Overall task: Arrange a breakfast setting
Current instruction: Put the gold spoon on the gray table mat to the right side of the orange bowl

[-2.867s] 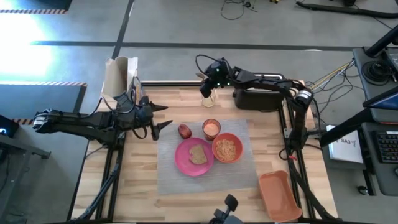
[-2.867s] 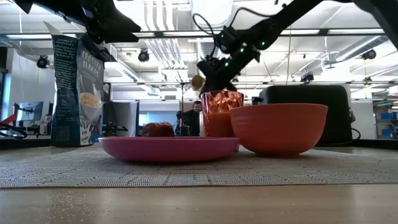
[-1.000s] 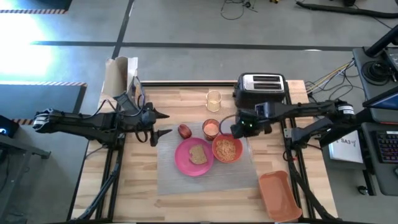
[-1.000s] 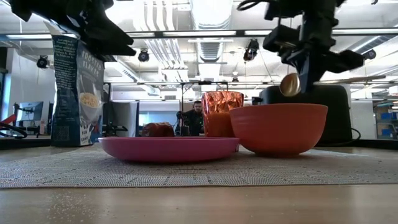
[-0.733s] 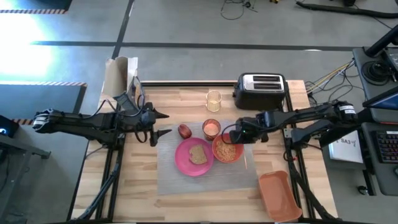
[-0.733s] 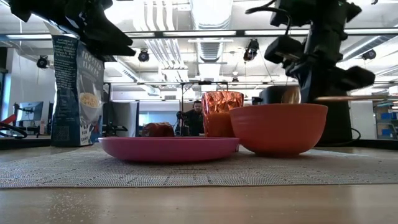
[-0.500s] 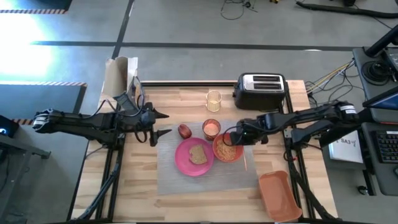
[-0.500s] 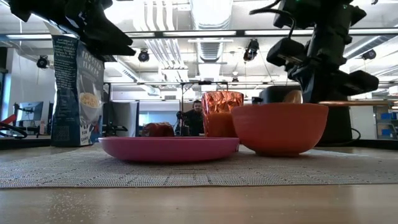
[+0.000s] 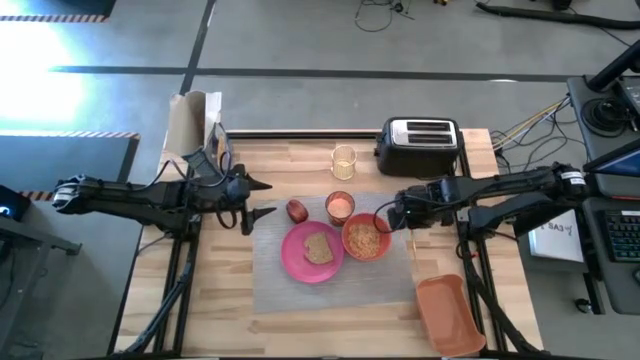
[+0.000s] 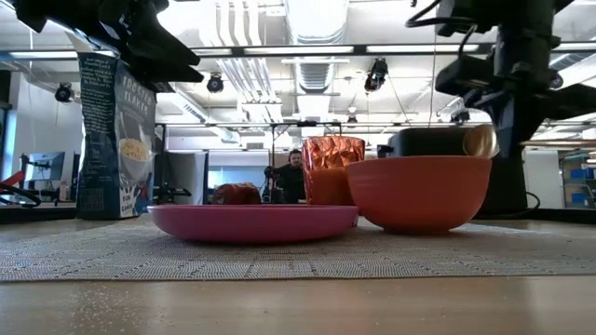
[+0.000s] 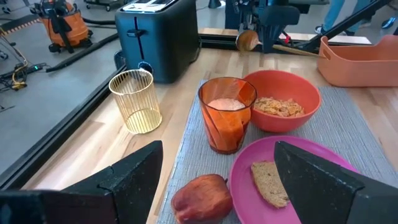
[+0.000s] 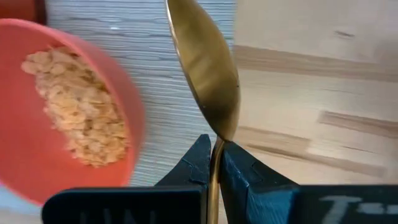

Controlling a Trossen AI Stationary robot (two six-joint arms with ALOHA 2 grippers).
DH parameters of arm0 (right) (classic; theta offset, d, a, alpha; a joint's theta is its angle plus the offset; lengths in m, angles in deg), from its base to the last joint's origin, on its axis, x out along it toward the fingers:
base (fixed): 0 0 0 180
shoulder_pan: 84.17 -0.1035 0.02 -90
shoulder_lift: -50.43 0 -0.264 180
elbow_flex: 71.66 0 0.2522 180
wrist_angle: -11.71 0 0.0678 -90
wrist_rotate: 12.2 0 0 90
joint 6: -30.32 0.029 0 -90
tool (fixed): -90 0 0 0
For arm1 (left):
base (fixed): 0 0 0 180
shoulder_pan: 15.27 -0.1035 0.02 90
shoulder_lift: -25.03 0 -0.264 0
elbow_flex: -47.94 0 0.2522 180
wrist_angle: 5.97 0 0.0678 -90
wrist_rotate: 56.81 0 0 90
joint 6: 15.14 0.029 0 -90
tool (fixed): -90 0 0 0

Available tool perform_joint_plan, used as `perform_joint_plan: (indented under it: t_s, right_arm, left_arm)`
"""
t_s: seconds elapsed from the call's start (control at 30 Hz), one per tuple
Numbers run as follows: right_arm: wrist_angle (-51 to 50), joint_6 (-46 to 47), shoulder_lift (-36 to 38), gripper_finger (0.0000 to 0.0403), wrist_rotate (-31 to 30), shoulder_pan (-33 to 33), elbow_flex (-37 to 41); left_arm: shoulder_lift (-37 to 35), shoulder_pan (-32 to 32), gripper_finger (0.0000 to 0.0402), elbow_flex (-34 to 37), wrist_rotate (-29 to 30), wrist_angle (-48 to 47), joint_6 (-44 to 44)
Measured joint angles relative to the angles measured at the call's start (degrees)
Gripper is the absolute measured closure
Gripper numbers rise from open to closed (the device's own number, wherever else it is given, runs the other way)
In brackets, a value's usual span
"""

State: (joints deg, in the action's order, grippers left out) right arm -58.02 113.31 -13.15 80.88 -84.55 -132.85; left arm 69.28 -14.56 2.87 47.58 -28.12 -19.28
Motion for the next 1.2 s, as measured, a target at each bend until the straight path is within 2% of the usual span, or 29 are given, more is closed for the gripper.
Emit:
perform_joint_plan:
  t_s: [0.17, 0.33, 0.53, 0.73, 0.87, 1.2]
  right_arm:
    - [3.52, 1.94, 2.2, 0.0394, -0.07, -0.11, 2.1]
    - [6.21, 2.51, 0.53, 0.0394, -0.01, -0.13, 5.1]
    - [19.19, 2.18, -1.2, 0.0394, 1.89, -0.13, 9.6]
    - [25.67, 2.53, -2.72, 0.0394, 1.83, -0.13, 14.0]
    - [35.44, 2.53, -3.93, 0.0394, 1.85, -0.13, 16.85]
    - [50.59, 0.68, -10.04, 0.0394, 1.7, -0.13, 19.32]
  left_arm:
    - [0.02, 0.0, 0.0111, 0.0, 0.0, 0.0, 0.0]
    - [0.57, 0.0, 0.0111, 0.0, -0.02, 0.0, -0.02]
    - [0.63, 0.0, 0.0111, 0.0, -0.02, 0.0, -0.44]
    - [0.66, 0.0, 0.0111, 0.0, -0.02, 0.0, -0.46]
    - [0.66, 0.0, 0.0111, 0.0, -0.38, 0.01, -0.91]
    - [0.66, 0.0, 0.0111, 0.0, -0.42, 0.2, -1.14]
